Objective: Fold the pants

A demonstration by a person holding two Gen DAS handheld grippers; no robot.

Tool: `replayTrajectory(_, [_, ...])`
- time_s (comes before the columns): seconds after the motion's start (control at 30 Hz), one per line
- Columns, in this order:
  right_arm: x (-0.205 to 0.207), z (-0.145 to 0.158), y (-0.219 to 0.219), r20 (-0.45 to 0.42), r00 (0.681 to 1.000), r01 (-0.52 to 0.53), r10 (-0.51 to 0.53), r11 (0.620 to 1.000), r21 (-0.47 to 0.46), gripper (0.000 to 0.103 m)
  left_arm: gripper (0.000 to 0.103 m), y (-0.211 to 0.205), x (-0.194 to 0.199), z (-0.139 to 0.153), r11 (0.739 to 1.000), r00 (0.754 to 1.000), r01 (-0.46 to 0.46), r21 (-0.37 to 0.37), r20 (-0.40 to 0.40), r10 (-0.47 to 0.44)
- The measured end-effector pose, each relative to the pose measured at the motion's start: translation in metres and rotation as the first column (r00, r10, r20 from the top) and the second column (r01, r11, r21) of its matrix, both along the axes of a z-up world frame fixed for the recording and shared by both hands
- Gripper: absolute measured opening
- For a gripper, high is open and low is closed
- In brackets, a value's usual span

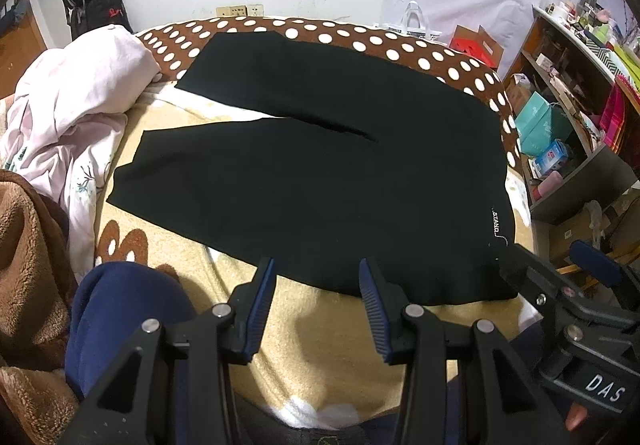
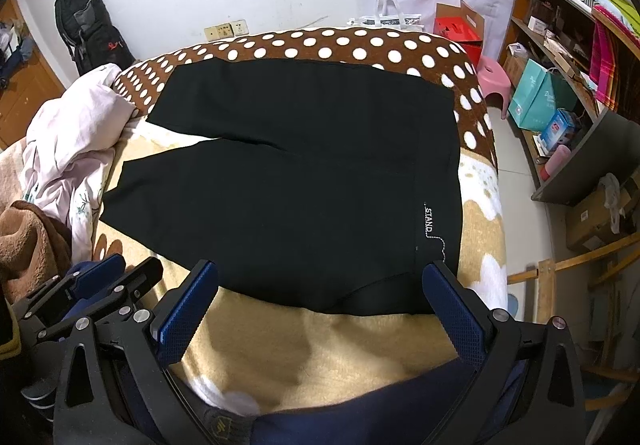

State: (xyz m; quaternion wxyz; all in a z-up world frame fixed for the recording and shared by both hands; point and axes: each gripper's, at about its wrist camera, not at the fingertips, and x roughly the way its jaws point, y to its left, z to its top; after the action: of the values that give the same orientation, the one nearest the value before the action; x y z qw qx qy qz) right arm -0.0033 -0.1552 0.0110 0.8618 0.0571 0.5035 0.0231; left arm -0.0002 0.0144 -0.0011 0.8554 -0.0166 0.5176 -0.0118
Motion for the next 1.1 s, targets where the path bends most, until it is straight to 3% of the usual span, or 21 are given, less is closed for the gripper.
replayTrajectory(1.1, [0.0009,-0.0008,0.0019,0.002,1.0,-0.027,0.027,1.0,0.008,0.102,0.046,0.001,0.0015,-0.0087,0.999,0.999,0.033,-0.018,-0.021,-0.033])
